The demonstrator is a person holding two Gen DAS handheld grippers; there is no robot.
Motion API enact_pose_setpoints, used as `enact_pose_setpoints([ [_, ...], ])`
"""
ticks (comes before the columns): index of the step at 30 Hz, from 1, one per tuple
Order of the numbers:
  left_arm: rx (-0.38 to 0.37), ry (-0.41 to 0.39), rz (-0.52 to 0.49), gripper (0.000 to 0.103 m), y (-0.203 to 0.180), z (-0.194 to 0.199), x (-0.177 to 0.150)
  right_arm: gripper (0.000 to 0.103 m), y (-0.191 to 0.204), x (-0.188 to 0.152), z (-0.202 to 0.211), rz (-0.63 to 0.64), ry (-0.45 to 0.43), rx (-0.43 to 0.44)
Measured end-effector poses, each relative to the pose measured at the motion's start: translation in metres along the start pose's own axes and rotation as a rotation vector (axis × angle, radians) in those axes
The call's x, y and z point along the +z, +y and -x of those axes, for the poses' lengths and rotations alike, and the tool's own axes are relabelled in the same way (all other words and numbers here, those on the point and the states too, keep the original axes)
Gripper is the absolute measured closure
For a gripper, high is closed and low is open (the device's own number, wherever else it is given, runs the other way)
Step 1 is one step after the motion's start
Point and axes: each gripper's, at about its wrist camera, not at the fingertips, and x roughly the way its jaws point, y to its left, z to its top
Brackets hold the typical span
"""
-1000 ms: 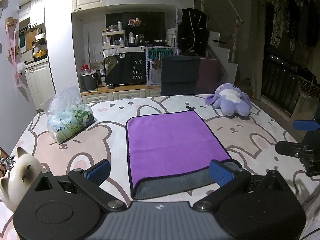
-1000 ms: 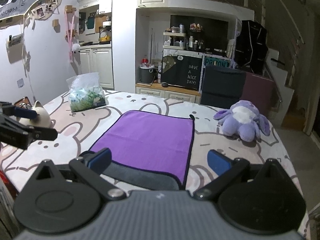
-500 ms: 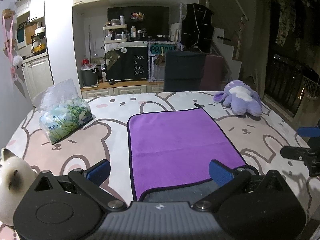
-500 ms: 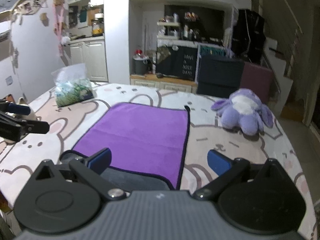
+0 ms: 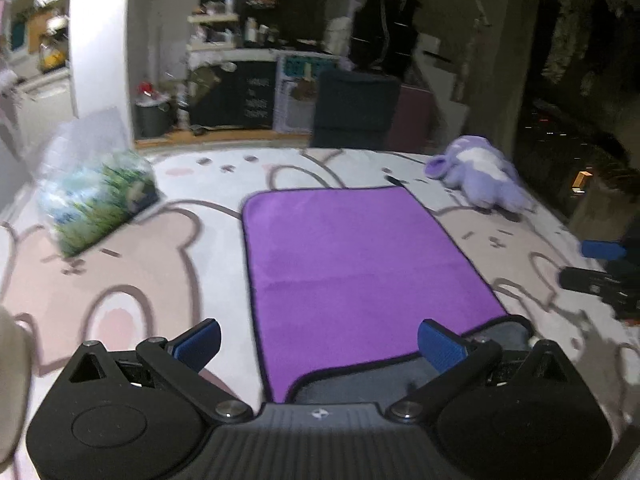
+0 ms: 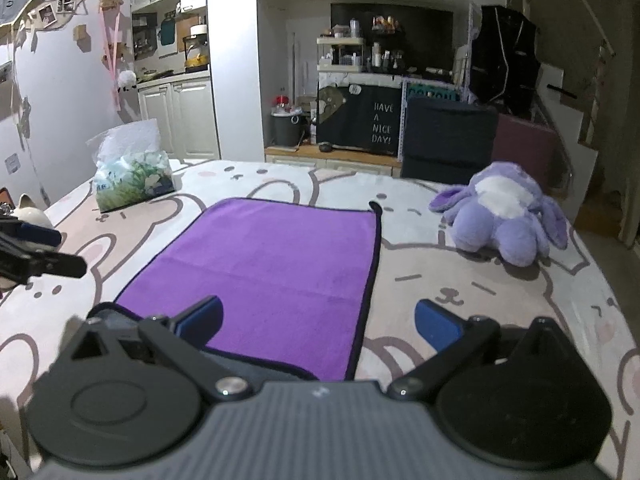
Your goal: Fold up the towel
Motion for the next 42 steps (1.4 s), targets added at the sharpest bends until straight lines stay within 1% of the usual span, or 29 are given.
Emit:
enact_pose_setpoints([
  [3, -0.039, 0.035, -0.010, 0.000, 0.006, -0.006, -0.003, 0.000, -0.008, -0.002, -0.010, -0.016, 0.007, -0.018],
  [4, -0.040, 0.046, -0.011, 0.000, 0.008, -0.009, -0.003, 0.000, -0.011, -0.002, -0.015, -0.018, 0.014, -0.029],
  [7, -0.039, 0.082, -0.019, 0.000, 0.011, -0.016, -0.005, 0.000, -0.019, -0.005, -0.024, -0.018, 0.034, -0.024],
  [11, -0.004, 0.125, -0.034, 0.000, 0.017, -0.024, -0.007, 0.000, -0.031, -0.010, -0.036, -0.020, 0.093, 0.071],
  [12, -0.007, 0.136, -0.032, 0.002, 0.019, -0.025, -0.007, 0.000, -0.034, -0.011, -0.038, -0.028, 0.108, 0.087],
  [14, -0.035, 0.153, -0.038, 0.009, 0.021, -0.028, -0.008, 0.000, -0.037, -0.013, -0.042, -0.040, 0.135, 0.106],
  [16, -0.050, 0.172, -0.043, 0.019, 0.020, -0.032, -0.009, 0.002, -0.039, -0.014, -0.047, -0.045, 0.175, 0.156],
  [17, -0.051, 0.180, -0.053, 0.021, 0.019, -0.034, -0.010, 0.003, -0.039, -0.015, -0.049, -0.047, 0.191, 0.172],
  [18, -0.052, 0.189, -0.061, 0.025, 0.018, -0.035, -0.011, 0.008, -0.039, -0.015, -0.052, -0.047, 0.207, 0.176],
  [19, -0.059, 0.198, -0.067, 0.030, 0.017, -0.037, -0.011, 0.016, -0.038, -0.017, -0.054, -0.041, 0.224, 0.177],
  [20, -0.067, 0.208, -0.068, 0.032, 0.016, -0.039, -0.012, 0.021, -0.037, -0.018, -0.056, -0.033, 0.240, 0.181],
  [21, -0.072, 0.217, -0.067, 0.034, 0.015, -0.040, -0.013, 0.028, -0.037, -0.019, -0.058, -0.027, 0.258, 0.187],
  [22, -0.074, 0.226, -0.069, 0.037, 0.014, -0.042, -0.014, 0.033, -0.036, -0.020, -0.060, -0.024, 0.272, 0.192],
  [25, -0.075, 0.251, -0.063, 0.043, 0.014, -0.047, -0.015, 0.039, -0.034, -0.022, -0.063, -0.018, 0.296, 0.214],
  [27, -0.077, 0.263, -0.056, 0.047, 0.014, -0.049, -0.015, 0.041, -0.033, -0.023, -0.066, -0.012, 0.308, 0.226],
  [30, -0.074, 0.271, -0.053, 0.049, 0.015, -0.051, -0.014, 0.044, -0.030, -0.024, -0.072, -0.004, 0.329, 0.244],
  [32, -0.077, 0.278, -0.046, 0.051, 0.016, -0.051, -0.014, 0.048, -0.027, -0.025, -0.076, 0.004, 0.346, 0.254],
  [33, -0.077, 0.282, -0.045, 0.052, 0.016, -0.052, -0.015, 0.051, -0.026, -0.025, -0.078, 0.007, 0.356, 0.259],
  [36, -0.074, 0.300, -0.051, 0.053, 0.017, -0.054, -0.016, 0.055, -0.025, -0.025, -0.083, -0.004, 0.379, 0.288],
  [39, -0.074, 0.316, -0.050, 0.054, 0.020, -0.056, -0.018, 0.056, -0.021, -0.026, -0.084, 0.019, 0.390, 0.278],
  [41, -0.081, 0.323, -0.050, 0.057, 0.021, -0.057, -0.019, 0.056, -0.022, -0.027, -0.084, 0.025, 0.396, 0.278],
  [42, -0.082, 0.325, -0.051, 0.059, 0.021, -0.057, -0.019, 0.058, -0.022, -0.028, -0.084, 0.029, 0.398, 0.277],
])
